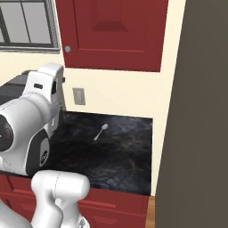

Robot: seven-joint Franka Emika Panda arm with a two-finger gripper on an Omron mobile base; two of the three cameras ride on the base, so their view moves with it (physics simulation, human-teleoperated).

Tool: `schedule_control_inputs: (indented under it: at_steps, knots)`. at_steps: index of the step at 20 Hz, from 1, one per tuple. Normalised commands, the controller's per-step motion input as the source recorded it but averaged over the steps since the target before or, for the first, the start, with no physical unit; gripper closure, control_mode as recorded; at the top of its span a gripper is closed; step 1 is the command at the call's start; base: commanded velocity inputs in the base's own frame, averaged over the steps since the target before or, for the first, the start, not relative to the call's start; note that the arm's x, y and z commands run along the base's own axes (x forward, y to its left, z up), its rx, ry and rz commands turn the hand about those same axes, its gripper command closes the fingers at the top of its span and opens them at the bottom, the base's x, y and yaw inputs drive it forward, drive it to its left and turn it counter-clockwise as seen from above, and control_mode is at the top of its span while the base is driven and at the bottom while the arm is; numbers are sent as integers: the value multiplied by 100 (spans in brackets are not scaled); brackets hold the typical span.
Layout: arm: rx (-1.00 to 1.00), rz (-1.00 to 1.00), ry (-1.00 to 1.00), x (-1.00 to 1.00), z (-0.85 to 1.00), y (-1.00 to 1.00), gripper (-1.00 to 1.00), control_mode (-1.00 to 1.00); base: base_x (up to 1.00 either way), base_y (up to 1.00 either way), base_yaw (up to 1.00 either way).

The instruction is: Close all open cabinet doors.

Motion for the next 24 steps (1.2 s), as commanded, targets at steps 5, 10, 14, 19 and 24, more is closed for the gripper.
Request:
schedule_control_inputs:
  at_steps: [5, 10, 14, 19, 24]
  knots:
    - [0, 0, 0, 0, 0, 0, -100, 100, -62, 0, 0]
    - [0, 0, 0, 0, 0, 0, -100, 100, -68, 1, 3]
    - [0, 0, 0, 0, 0, 0, -100, 100, -63, 13, 7]
    - [0, 0, 0, 0, 0, 0, -100, 100, -43, 33, 15]
    - [0, 0, 0, 0, 0, 0, -100, 100, -21, 53, 28]
